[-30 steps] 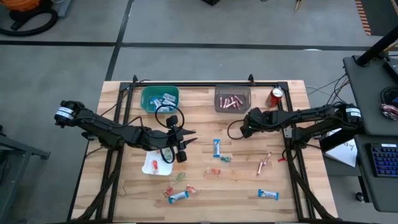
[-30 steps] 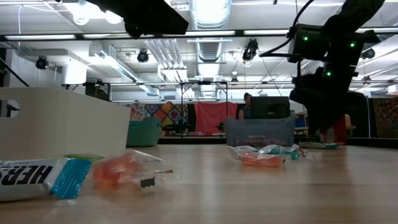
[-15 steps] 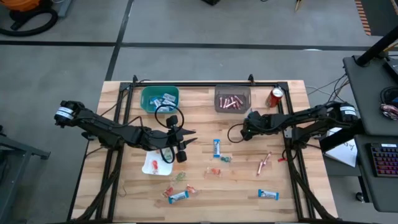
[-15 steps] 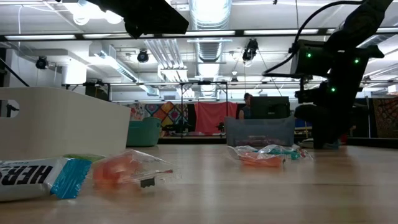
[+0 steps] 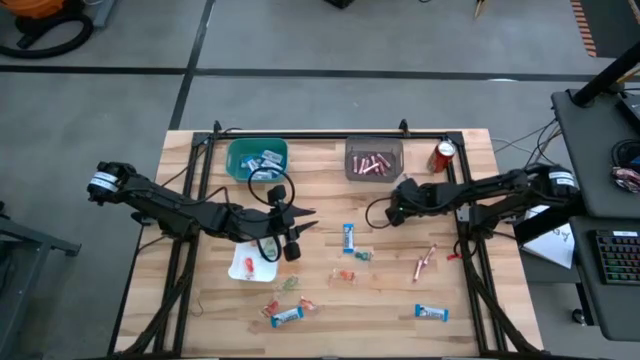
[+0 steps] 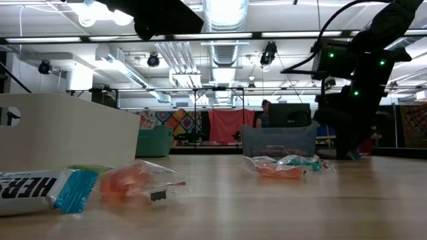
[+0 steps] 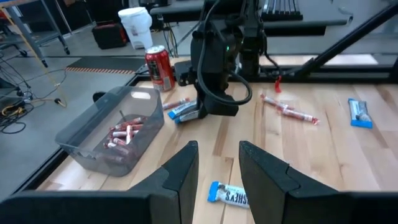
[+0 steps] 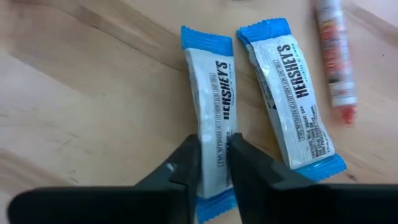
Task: Sort candy
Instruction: Put the white chocolate bar into the green bin, then put the transparent candy rolls into the black bin
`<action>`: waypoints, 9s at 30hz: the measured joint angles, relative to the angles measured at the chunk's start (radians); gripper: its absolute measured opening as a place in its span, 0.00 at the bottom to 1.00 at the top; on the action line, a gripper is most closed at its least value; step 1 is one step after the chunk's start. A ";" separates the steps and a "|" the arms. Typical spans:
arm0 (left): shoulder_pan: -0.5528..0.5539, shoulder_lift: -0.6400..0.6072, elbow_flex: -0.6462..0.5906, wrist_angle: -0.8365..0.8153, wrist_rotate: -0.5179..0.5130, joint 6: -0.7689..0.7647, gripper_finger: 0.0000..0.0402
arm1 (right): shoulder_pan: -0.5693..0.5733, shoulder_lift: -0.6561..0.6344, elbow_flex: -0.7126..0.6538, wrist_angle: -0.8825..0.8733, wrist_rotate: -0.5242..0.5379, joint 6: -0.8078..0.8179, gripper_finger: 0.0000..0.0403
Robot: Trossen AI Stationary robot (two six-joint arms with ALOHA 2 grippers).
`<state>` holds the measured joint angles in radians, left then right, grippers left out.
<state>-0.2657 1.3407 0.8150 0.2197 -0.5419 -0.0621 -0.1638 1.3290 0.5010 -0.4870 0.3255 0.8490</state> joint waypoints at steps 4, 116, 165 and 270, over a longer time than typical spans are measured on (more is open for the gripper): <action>-0.001 0.000 -0.016 0.076 0.001 -0.007 0.25 | 0.002 -0.058 -0.001 -0.005 -0.011 -0.014 0.11; 0.244 -0.054 0.086 -0.554 -0.150 -0.131 0.01 | 0.458 -0.221 -0.018 0.882 -0.115 -0.443 0.47; 0.854 -0.038 -0.013 -0.669 0.167 -0.210 0.24 | 0.461 -0.220 0.002 0.753 -0.116 -0.150 0.45; 0.073 -0.088 -0.038 -0.444 -0.261 -0.266 0.42 | 0.700 -0.139 -0.011 -0.275 -0.237 0.994 0.04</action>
<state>-0.1928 1.2530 0.7772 -0.2242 -0.8032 -0.3282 0.5365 1.1895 0.4899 -0.7623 0.0884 1.8429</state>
